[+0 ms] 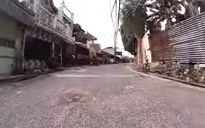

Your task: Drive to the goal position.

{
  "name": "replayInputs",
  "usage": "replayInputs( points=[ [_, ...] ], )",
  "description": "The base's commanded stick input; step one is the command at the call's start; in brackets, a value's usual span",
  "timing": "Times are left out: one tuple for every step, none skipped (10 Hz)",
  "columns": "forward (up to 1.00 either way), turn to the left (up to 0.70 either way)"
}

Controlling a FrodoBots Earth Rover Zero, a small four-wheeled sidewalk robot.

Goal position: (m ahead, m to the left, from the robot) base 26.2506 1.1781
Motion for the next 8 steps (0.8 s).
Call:
replayInputs(
  points=[
    [0.5, 0.07],
    [0.5, 0.07],
    [0.5, 0.07],
    [0.5, 0.07],
    [0.5, 0.07],
    [0.5, 0.07],
    [0.5, 0.07],
    [0.5, 0.07]
  ],
)
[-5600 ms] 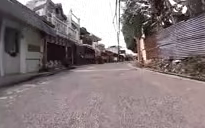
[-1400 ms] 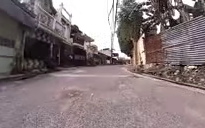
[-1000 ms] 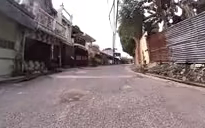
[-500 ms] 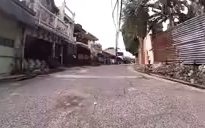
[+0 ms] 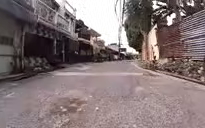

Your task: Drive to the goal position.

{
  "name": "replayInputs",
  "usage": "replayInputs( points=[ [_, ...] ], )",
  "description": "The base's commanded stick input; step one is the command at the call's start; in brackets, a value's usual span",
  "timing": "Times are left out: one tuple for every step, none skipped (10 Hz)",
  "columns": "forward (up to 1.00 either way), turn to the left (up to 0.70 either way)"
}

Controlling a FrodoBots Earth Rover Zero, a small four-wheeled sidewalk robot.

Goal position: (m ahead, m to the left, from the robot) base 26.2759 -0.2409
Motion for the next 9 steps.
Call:
replayInputs(
  points=[
    [0.5, 0.07],
    [0.5, 0.07],
    [0.5, 0.07],
    [0.5, 0.07],
    [0.5, 0.07],
    [0.5, 0.07],
    [0.5, 0.07],
    [0.5, 0.07],
    [0.5, 0.07]
  ],
)
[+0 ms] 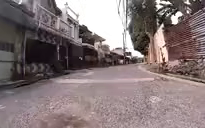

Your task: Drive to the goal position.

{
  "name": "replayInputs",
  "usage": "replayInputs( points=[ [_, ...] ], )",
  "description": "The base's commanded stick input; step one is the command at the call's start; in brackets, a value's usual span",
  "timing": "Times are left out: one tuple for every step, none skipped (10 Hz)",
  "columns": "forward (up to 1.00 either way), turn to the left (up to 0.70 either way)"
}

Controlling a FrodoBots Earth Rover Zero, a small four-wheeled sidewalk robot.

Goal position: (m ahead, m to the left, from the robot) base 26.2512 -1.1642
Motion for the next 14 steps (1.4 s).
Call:
replayInputs(
  points=[
    [0.5, -0.4],
    [0.5, -0.43],
    [0.5, -0.43],
    [0.5, -0.43],
    [0.5, -0.43],
    [0.5, -0.1],
    [0.5, 0.01],
    [0.5, 0.04],
    [0.5, 0.06],
    [0.5, 0.07],
    [0.5, 0.07],
    [0.5, 0.07],
    [0.5, 0.07],
    [0.5, 0.07]
  ],
)
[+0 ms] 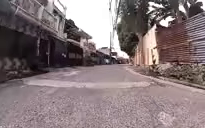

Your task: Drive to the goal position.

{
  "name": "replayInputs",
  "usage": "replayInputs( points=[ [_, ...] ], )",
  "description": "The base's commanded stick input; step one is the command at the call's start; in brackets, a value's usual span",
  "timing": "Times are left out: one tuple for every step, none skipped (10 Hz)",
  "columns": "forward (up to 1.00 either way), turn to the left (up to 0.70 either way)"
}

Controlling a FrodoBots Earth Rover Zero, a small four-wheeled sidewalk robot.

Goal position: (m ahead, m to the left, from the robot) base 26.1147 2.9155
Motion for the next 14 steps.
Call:
replayInputs(
  points=[
    [0.5, 0.07],
    [0.5, 0.07],
    [0.5, 0.07],
    [0.5, 0.07],
    [0.5, 0.07],
    [0.5, 0.07],
    [0.5, -0.14],
    [0.5, -0.43],
    [0.5, -0.43],
    [0.5, -0.43],
    [0.5, -0.43],
    [0.5, 0.05],
    [0.5, 0.07],
    [0.5, 0.07]
  ],
)
